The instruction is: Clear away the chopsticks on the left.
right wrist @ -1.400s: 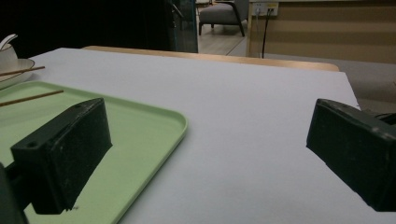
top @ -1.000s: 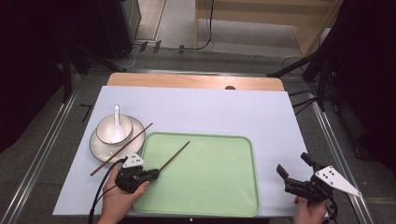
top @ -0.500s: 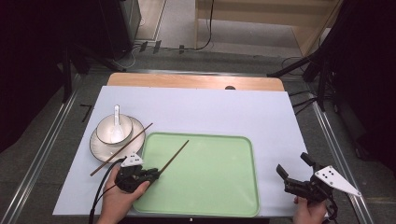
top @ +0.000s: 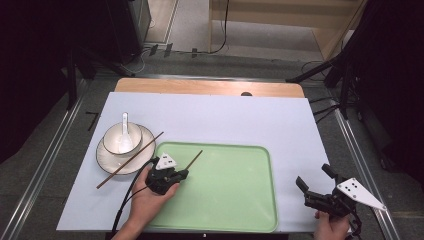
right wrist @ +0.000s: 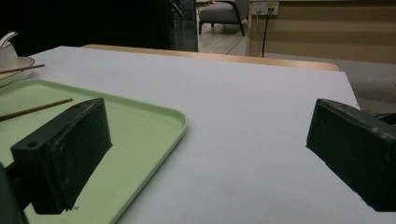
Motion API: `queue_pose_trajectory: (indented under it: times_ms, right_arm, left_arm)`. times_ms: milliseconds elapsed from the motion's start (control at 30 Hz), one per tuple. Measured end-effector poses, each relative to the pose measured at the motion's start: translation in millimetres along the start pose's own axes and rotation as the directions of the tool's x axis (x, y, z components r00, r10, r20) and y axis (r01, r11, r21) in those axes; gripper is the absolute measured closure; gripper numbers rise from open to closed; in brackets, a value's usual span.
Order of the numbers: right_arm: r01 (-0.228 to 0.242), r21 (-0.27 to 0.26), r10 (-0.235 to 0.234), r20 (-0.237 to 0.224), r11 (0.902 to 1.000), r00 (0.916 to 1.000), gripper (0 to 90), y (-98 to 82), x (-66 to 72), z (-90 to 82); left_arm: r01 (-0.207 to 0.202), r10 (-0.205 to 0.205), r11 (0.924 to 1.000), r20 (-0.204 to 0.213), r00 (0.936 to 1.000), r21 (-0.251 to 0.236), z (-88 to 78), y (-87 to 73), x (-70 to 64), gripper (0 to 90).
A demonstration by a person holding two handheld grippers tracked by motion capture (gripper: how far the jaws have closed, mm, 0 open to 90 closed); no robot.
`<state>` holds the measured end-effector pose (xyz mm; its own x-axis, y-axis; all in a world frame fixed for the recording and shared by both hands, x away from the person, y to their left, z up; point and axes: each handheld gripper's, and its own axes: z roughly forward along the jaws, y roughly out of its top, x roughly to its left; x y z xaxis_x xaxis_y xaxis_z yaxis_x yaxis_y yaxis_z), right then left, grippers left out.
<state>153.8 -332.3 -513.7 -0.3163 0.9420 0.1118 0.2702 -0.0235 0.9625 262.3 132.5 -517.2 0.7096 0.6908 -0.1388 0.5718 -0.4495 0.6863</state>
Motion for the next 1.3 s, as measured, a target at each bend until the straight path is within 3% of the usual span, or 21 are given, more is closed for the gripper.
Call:
queue_pose_trajectory:
  times_ms: [33,100,233,367,533,567,700,1300]
  right_arm:
    - [-0.001,0.000,0.001,0.002,1.0000,1.0000,0.0,-0.2,-0.4,-0.2]
    - [-0.007,0.002,0.007,0.002,1.0000,1.0000,0.0,-0.6,-1.1,-0.6]
    - [-0.005,0.001,0.005,0.002,1.0000,1.0000,0.0,-0.6,-1.3,-0.6]
    - [0.002,0.004,-0.002,-0.002,1.0000,1.0000,0.0,-0.2,-0.1,1.0]
    - [0.002,0.006,-0.002,-0.002,1.0000,1.0000,0.0,0.0,0.3,1.7]
    - [0.002,0.005,-0.002,-0.003,1.0000,1.0000,0.0,0.1,0.1,1.4]
    - [0.002,0.004,-0.002,-0.001,1.0000,1.0000,0.0,-0.3,-0.9,0.7]
    - [0.000,0.012,0.000,-0.009,0.9999,1.0000,0.0,-0.8,-0.1,3.4]
  left_arm:
    - [0.005,-0.005,0.9998,-0.019,0.9998,0.018,4.1,-0.5,1.4,90.0]
    - [0.014,-0.014,0.9998,-0.025,0.9996,0.016,4.9,-0.6,2.7,90.0]
    - [0.045,-0.043,0.9989,-0.088,0.9952,0.016,-0.6,-1.5,13.1,90.0]
    - [0.089,-0.087,0.9959,-0.111,0.9900,0.013,-9.6,-6.4,25.5,90.0]
    - [0.105,-0.104,0.9944,-0.127,0.9864,0.006,-17.3,-12.2,34.1,90.0]
    - [0.117,-0.116,0.9931,-0.140,0.9834,0.000,-21.4,-15.1,39.1,90.0]
    - [0.131,-0.131,0.9914,-0.135,0.9821,-0.011,-25.4,-19.1,44.3,90.0]
    - [0.098,-0.099,0.9951,-0.120,0.9879,-0.010,-29.3,-20.6,44.0,90.0]
